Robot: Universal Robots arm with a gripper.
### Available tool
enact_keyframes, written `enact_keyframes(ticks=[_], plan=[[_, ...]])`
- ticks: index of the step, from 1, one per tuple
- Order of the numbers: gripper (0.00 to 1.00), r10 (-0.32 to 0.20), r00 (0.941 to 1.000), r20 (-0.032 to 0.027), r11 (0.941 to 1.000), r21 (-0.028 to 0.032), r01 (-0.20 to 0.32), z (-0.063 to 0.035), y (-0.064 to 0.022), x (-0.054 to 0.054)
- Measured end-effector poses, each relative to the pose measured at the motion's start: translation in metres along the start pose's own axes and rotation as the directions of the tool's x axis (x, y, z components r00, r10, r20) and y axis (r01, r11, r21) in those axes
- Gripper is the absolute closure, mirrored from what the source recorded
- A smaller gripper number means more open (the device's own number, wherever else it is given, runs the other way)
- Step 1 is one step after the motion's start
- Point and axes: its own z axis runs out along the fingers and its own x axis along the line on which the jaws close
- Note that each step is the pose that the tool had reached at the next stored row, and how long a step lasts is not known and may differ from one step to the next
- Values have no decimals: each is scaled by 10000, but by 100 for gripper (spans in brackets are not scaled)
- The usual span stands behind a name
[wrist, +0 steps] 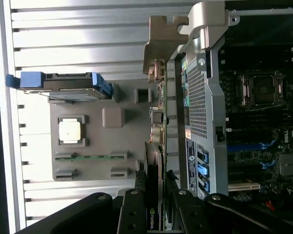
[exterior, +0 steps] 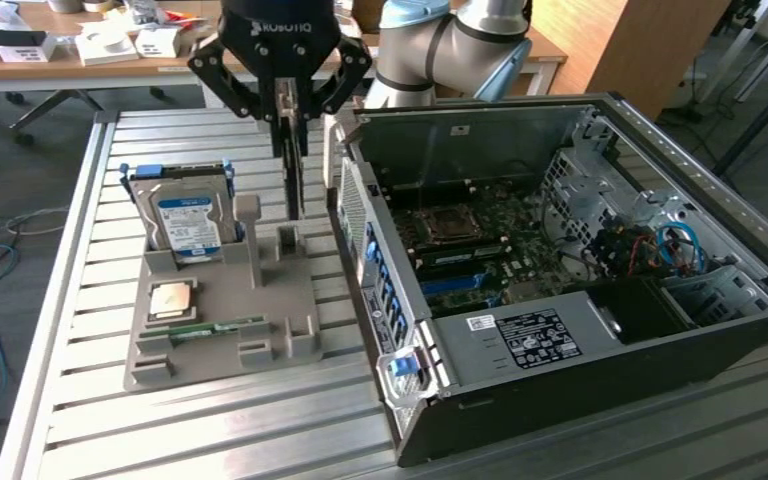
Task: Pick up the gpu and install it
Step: 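Pick up the gpu and move the gpu toward the slot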
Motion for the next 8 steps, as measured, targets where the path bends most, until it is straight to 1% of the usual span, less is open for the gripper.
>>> enact_keyframes(ticks=[2, 8], plan=[[74, 0, 10000, 0, 10000, 0, 0, -32, 1, -1], [74, 0, 10000, 0, 10000, 0, 0, -37, 2, -2]])
